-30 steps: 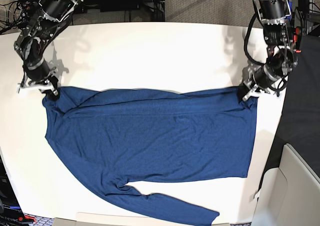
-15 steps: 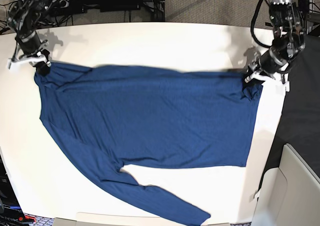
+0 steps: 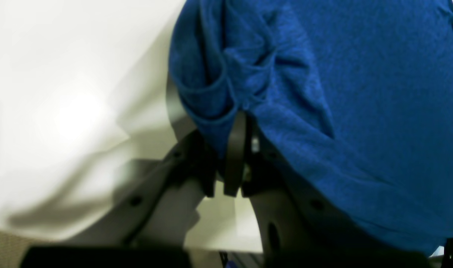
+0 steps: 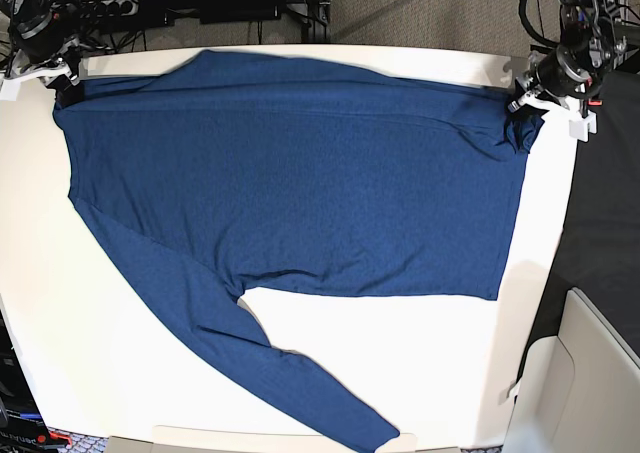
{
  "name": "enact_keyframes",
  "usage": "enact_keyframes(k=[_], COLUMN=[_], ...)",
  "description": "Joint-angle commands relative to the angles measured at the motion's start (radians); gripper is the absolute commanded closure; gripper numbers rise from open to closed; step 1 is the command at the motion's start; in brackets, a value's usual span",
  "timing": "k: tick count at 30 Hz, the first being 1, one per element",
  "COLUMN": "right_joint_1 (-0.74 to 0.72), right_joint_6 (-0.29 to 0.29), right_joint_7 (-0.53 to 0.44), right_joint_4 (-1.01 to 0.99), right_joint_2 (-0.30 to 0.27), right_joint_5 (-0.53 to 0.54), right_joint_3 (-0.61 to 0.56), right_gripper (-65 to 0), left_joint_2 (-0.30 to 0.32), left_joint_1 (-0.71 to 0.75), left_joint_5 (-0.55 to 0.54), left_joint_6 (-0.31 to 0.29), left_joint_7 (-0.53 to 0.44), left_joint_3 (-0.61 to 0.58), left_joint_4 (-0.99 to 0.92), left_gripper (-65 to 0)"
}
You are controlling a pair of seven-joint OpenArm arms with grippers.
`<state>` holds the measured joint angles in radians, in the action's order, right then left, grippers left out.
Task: Fold the T-shirt properly
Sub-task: 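Drag the held shoulders back across the table with both grippers, then release the shoulder with the right gripper and regrasp the collar edge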
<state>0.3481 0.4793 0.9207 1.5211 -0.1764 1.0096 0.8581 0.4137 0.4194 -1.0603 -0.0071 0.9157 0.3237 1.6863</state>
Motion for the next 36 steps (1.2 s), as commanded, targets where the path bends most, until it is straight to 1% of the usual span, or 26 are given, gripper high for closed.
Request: enact_keyframes(k=[1,3,6,7,10,12,13,14,16,20,23,24,26,28,30,33,36], right_joint_1=[0.003,-0.004,-0.005,-0.001,0.021,0.047,0.067,0.081,0.104,0.139,0.138,0.133,0.108,0.075,0.039,-0.017,-0.079], right_joint_6=[0.000,0.000,0.000,0.000,0.000,0.000,0.000,0.000,0.000,0.009,0.075,0.088,0.095,0.095,0.097,0.097,0.097], right_joint_7=[-0.032,-0.018,-0.007,-0.007,-0.005,-0.004,0.007,0.027,0.050,0.085,0.140,0.156,0.183,0.191,0.194,0.192,0.191], right_joint_4=[0.019,0.016,0.017,0.017,0.019,0.035,0.051,0.074,0.115,0.198,0.281,0.310,0.387,0.454,0.497,0.505,0.505], right_joint_2=[-0.013,-0.001,0.027,0.028,0.031,0.031,0.031,0.030,0.030,0.031,0.031,0.031,0.022,-0.010,-0.039,-0.097,-0.142], right_joint_5=[0.022,0.021,0.019,0.024,0.025,0.061,0.082,0.107,0.142,0.168,0.165,0.163,0.124,0.033,-0.062,-0.189,-0.331], right_joint_3=[0.005,0.005,0.008,0.008,0.010,0.010,0.010,0.010,0.010,0.010,0.005,0.005,-0.038,-0.113,-0.216,-0.371,-0.515], right_gripper=[-0.2,-0.5,-1.1,-2.8,-13.6,-22.2,-25.5,-27.1,-26.9,-26.1,-26.1,-26.1,-26.2,-26.2,-26.2,-26.2,-26.2], left_joint_2=[0.014,-0.006,-0.008,-0.008,-0.008,-0.008,-0.008,-0.008,-0.008,-0.020,-0.026,-0.026,-0.026,-0.026,-0.028,-0.028,-0.028], left_joint_1=[-0.006,-0.006,-0.030,-0.041,-0.063,-0.064,-0.066,-0.066,-0.066,-0.064,-0.057,-0.055,-0.040,-0.034,-0.034,-0.034,-0.034], left_joint_5=[-0.002,-0.002,-0.002,-0.002,-0.002,-0.001,0.001,0.001,0.001,-0.001,0.001,0.001,0.002,-0.001,-0.001,-0.001,-0.001], left_joint_6=[0.003,0.003,0.003,0.003,0.003,0.005,0.008,0.008,0.008,0.008,0.008,0.008,0.008,0.008,0.008,0.008,0.008], left_joint_7=[-0.027,-0.027,-0.027,-0.025,-0.025,-0.025,-0.025,-0.025,-0.025,-0.025,-0.025,-0.025,-0.025,-0.027,-0.027,-0.027,-0.027], left_joint_3=[0.009,0.009,0.009,0.009,0.007,0.007,0.007,0.007,0.007,0.007,0.007,0.007,0.007,0.009,0.009,0.009,0.010], left_joint_4=[0.033,0.059,0.085,0.087,0.084,0.080,0.076,0.065,0.044,0.018,0.018,0.018,0.016,0.015,0.015,0.016,0.016], left_gripper=[-0.6,-0.6,-0.7,-0.8,-1.8,-5.0,-6.9,-9.1,-12.4,-15.1,-15.3,-15.3,-15.3,-15.3,-15.3,-15.3,-15.3])
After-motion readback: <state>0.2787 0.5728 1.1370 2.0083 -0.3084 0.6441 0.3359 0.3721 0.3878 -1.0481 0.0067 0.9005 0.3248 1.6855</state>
